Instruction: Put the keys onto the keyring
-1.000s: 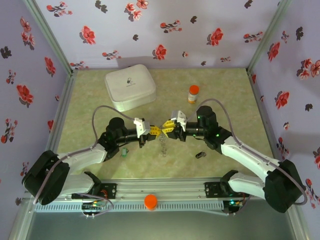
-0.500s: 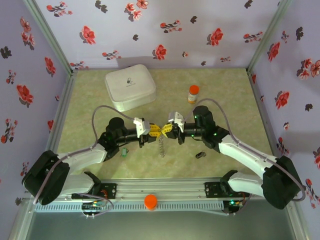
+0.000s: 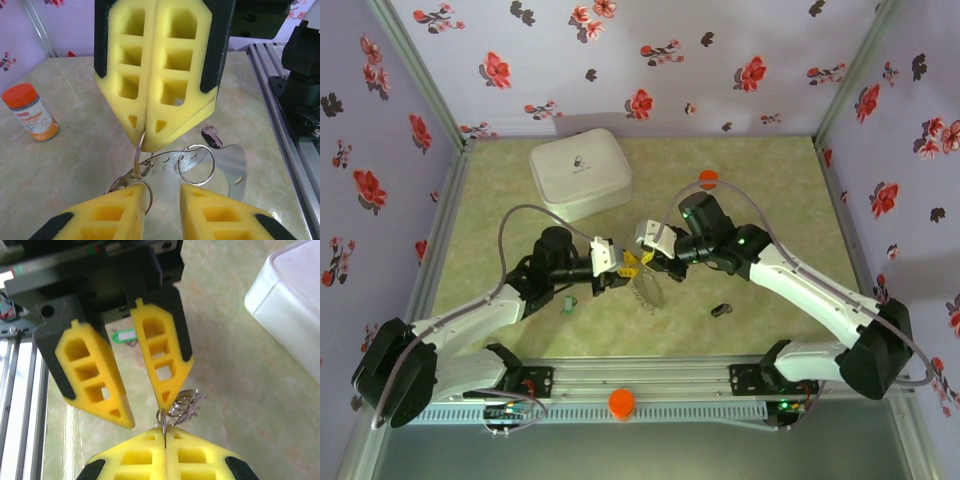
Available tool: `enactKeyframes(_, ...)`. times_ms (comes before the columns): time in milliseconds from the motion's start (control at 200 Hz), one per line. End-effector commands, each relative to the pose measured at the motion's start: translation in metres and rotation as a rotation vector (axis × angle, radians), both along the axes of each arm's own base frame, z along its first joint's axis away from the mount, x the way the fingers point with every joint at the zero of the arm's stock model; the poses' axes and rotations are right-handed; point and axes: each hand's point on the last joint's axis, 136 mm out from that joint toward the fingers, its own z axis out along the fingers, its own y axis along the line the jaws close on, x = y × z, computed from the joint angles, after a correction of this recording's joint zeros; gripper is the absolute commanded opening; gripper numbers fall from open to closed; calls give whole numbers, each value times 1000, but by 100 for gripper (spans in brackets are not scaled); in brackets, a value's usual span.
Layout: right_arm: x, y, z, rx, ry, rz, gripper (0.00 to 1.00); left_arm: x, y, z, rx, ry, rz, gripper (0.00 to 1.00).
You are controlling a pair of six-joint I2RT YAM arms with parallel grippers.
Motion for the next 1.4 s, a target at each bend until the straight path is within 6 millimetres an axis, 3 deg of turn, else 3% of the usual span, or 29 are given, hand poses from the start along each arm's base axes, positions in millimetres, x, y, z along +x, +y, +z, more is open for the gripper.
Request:
enactKeyframes(0,-6,-1,0,-65,-22,37,0,0,0,3,19,-22,-11,23)
enactKeyframes(290,-8,7,2,-97,-54,81,0,-2,-3,7,-4,-6,-33,21)
enactKeyframes(610,-10,12,-3,-118,-54,100,0,-1,-7,10,-20,-7,-45,9)
enactKeyframes(730,-11,15,-3,-94,-32,91,0,-2,-8,11,-32,-10,-53,0)
enactKeyframes(865,-9,14,12,54,60,55,22,-2,-6,20,-97,-21,-41,0)
enactKeyframes(950,1,6,36,255,87,17,28,-2,-3,28,-168,-32,-27,0)
enactKeyframes(1035,2,-3,40,352,45,16,36,-2,1,44,-275,-40,-17,0)
enactKeyframes(1210,-11,-5,34,419,42,59,37,-2,8,60,-407,-4,-13,0)
enactKeyframes(1395,-7,-1,38,486,53,46,35,-5,5,58,-406,23,-48,0)
